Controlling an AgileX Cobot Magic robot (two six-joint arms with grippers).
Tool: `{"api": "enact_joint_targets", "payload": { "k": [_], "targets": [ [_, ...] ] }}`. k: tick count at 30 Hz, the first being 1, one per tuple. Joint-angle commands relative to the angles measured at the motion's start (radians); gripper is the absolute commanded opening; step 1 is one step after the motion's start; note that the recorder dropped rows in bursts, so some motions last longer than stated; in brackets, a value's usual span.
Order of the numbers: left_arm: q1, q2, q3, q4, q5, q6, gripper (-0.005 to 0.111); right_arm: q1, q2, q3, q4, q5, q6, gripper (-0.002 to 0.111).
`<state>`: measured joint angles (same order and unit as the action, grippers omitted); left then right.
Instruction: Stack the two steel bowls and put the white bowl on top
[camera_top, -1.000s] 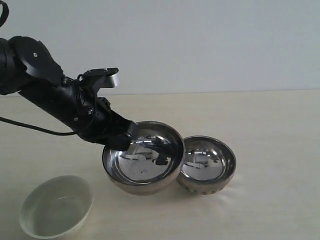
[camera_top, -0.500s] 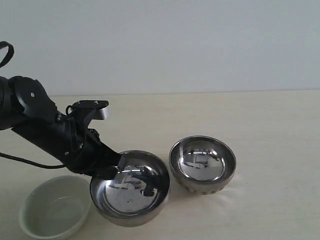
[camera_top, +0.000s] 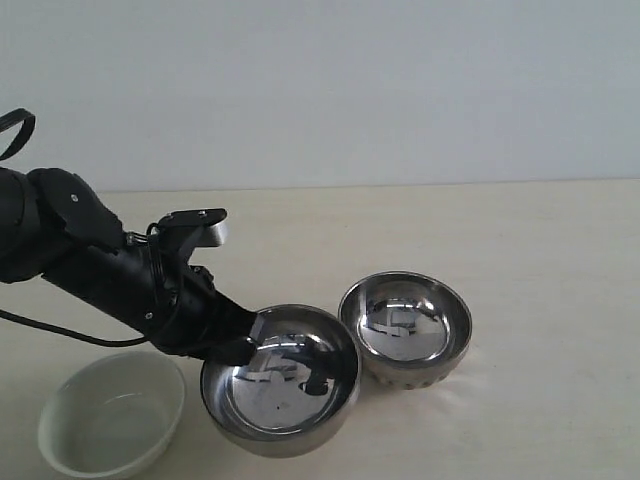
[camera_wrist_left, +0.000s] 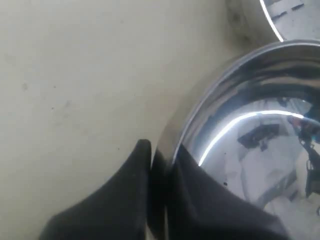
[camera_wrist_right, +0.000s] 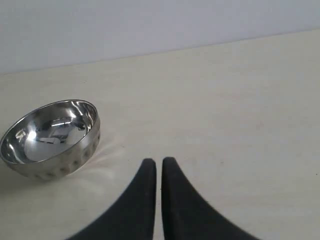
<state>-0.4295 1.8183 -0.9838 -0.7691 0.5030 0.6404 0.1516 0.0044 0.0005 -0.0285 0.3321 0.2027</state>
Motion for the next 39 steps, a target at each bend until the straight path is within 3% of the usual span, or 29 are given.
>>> {"api": "enact_joint_targets", "payload": {
  "k": [1,39],
  "targets": [
    [-0.005,0.011,0.003,-0.017,-0.016,0.005,0.004,-0.003,-0.004,0.000,-0.008,-0.010,-0.001,0.000],
    [-0.005,0.054,0.005,0.052,0.009,0.003,0.004,-0.003,-0.004,0.000,-0.008,-0.010,-0.001,0.000]
  ]
}}
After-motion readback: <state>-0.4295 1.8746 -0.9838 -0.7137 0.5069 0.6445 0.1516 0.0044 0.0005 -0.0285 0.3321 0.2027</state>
